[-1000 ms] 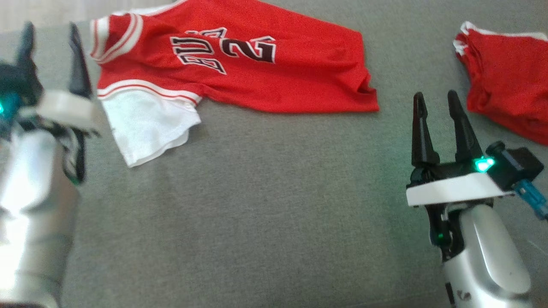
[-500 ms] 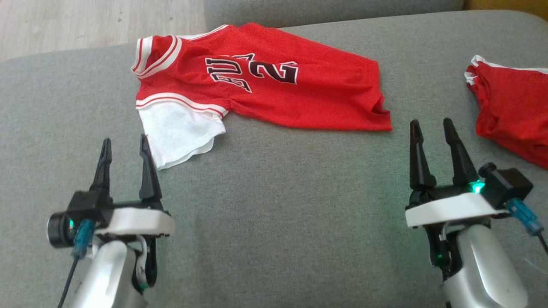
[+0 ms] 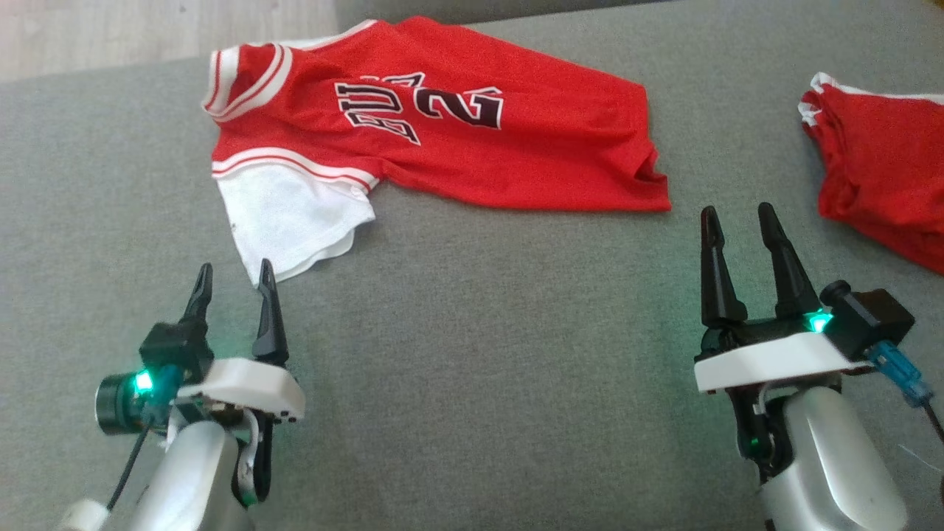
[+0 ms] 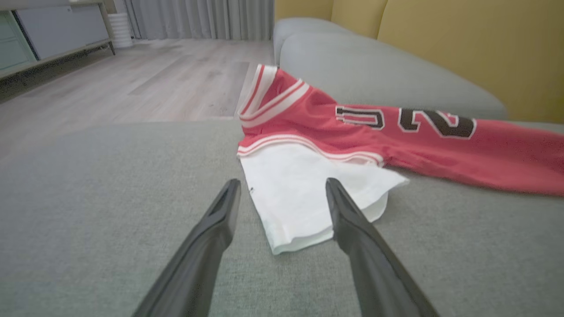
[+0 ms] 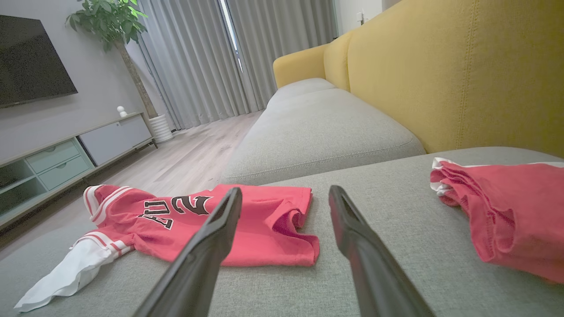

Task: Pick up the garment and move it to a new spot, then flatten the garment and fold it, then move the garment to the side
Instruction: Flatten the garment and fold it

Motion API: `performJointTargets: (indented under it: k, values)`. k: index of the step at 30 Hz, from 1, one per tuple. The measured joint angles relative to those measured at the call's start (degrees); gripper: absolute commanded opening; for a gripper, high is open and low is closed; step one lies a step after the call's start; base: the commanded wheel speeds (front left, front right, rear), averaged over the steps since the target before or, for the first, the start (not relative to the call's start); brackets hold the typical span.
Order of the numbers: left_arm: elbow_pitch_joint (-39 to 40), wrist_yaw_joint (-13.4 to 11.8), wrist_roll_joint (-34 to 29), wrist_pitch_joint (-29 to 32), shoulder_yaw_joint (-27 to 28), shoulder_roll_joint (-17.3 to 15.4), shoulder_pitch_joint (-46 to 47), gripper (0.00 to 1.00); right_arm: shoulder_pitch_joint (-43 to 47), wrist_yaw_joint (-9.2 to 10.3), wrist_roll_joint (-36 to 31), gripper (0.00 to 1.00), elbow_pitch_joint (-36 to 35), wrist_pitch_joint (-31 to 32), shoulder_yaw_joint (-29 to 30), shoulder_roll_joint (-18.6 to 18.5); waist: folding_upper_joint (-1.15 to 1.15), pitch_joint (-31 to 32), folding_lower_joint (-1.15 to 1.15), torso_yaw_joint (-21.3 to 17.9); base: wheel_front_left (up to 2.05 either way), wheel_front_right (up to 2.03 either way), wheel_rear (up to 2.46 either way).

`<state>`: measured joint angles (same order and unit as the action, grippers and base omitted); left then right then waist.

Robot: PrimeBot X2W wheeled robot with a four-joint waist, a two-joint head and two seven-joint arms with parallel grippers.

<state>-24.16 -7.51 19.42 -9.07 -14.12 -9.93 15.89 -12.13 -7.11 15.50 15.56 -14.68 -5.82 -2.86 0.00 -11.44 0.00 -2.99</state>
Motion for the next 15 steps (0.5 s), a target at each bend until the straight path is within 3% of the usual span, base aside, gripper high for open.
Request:
performJointTargets:
  k: [15]
  values:
    - [-13.4, -1.4, -0.3, 7.5, 0.1, -2.4, 9.0, 1.0, -1.3, 0.0, 1.0, 1.0, -0.7, 0.0, -0.5, 0.0, 0.0, -4.4, 0.0, -3.2, 0.0, 0.0, 0.0]
